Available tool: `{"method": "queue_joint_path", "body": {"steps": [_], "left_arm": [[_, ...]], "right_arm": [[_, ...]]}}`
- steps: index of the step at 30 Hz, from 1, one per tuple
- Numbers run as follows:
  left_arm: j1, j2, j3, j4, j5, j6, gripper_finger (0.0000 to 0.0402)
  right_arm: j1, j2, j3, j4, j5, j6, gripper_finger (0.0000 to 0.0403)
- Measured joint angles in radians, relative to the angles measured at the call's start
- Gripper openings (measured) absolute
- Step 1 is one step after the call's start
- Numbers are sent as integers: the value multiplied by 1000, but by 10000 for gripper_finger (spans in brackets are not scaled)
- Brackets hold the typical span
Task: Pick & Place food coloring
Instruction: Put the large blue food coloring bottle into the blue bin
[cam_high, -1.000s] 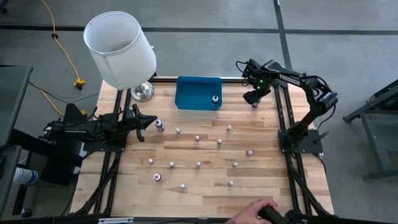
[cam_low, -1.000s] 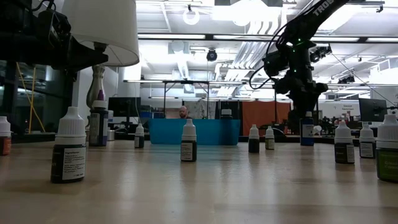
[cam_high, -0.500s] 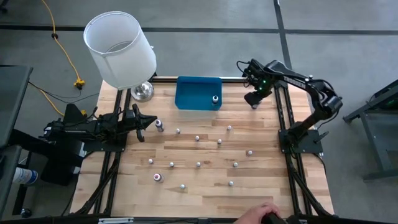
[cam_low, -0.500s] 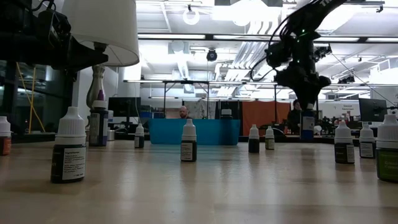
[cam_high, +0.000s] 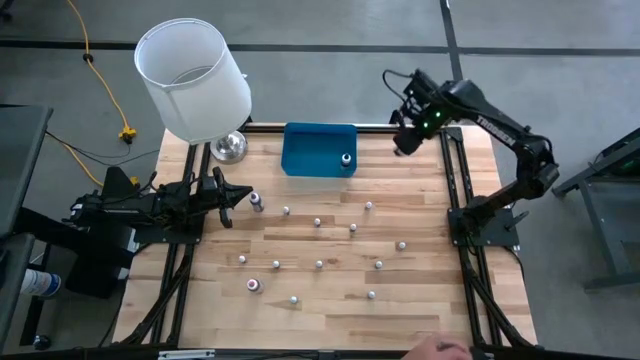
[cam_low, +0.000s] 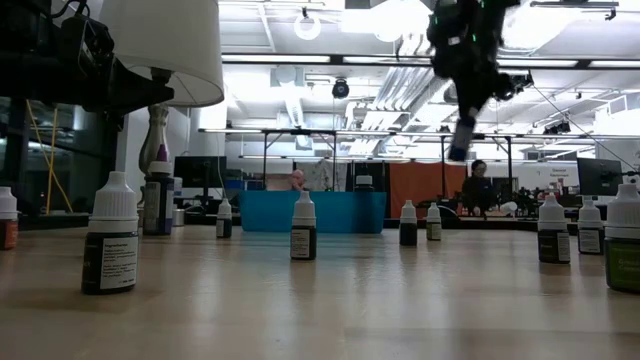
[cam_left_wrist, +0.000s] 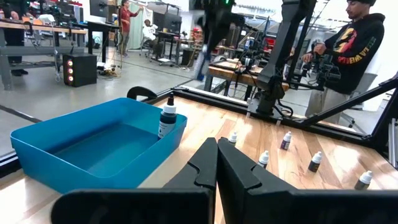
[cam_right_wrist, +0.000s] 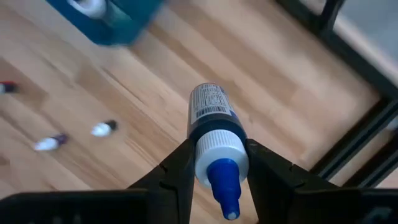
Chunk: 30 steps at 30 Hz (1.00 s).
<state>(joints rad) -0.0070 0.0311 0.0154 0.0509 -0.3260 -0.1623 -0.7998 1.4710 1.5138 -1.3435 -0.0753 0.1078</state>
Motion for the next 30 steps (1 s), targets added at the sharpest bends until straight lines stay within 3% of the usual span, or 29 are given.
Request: {"method": "queue_joint_path", "body": {"steps": [8,16,24,30], "left_arm": [[0,0,0,0,0,0,0],[0,0,0,0,0,0,0],[0,0,0,0,0,0,0],[0,0,0,0,0,0,0]], "right_arm": [[51,68,295,-29,0,1,115],[111,237,518,-29,0,-3,115],[154,450,661,-48,2,-30,115],[171,577,683,-46,42,-45,115]]}}
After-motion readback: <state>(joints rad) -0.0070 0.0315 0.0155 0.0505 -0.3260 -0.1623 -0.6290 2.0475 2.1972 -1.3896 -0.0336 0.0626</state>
